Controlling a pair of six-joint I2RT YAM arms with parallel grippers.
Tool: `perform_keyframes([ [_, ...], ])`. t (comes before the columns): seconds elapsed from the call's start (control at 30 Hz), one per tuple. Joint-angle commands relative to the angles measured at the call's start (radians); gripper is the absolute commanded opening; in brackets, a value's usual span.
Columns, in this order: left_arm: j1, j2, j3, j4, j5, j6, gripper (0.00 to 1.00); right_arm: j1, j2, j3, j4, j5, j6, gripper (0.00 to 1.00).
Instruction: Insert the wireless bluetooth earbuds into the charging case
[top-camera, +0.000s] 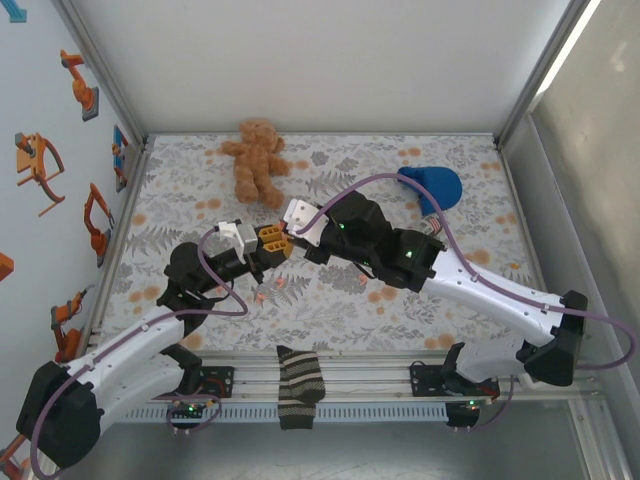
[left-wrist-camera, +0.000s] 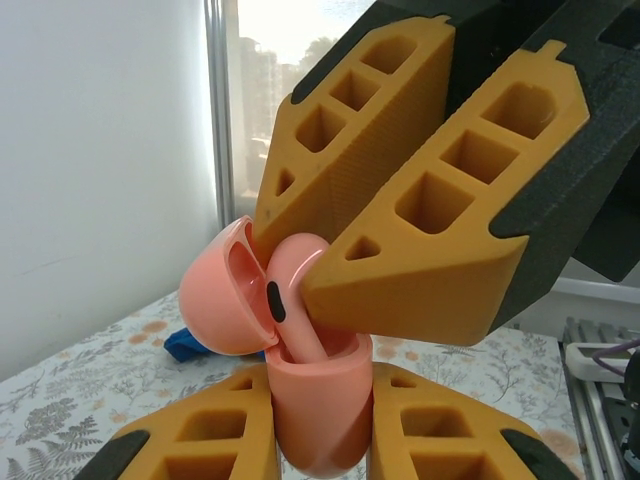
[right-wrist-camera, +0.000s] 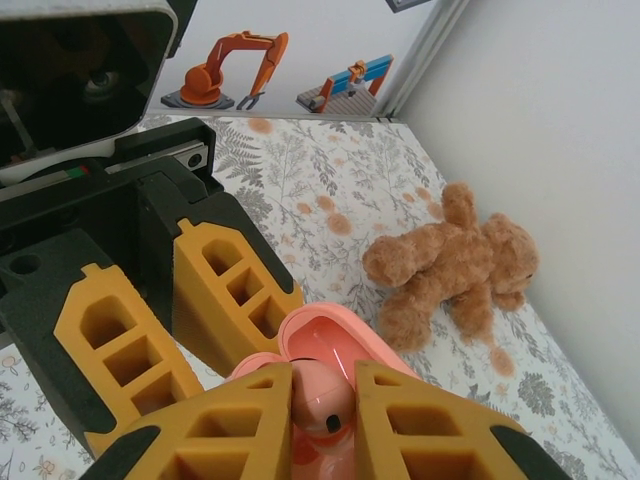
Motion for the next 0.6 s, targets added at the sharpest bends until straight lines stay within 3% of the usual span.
perform_keyframes([
  [0.0, -0.007, -0.023, 0.016, 0.038, 0.016, -0.001, 0.00, 0.007, -0.005, 0.001, -0.015, -0.031, 0.034, 0.21],
  [0.43, -0.007, -0.023, 0.016, 0.040, 0.008, 0.004, 0.00, 0.007, -0.039, 0.035, -0.011, -0.057, 0.076, 0.34],
  [0.57, -0.008, -0.026, 0.008, 0.039, 0.001, 0.006, 0.00, 0.007, -0.066, 0.064, -0.008, -0.013, 0.124, 0.40],
])
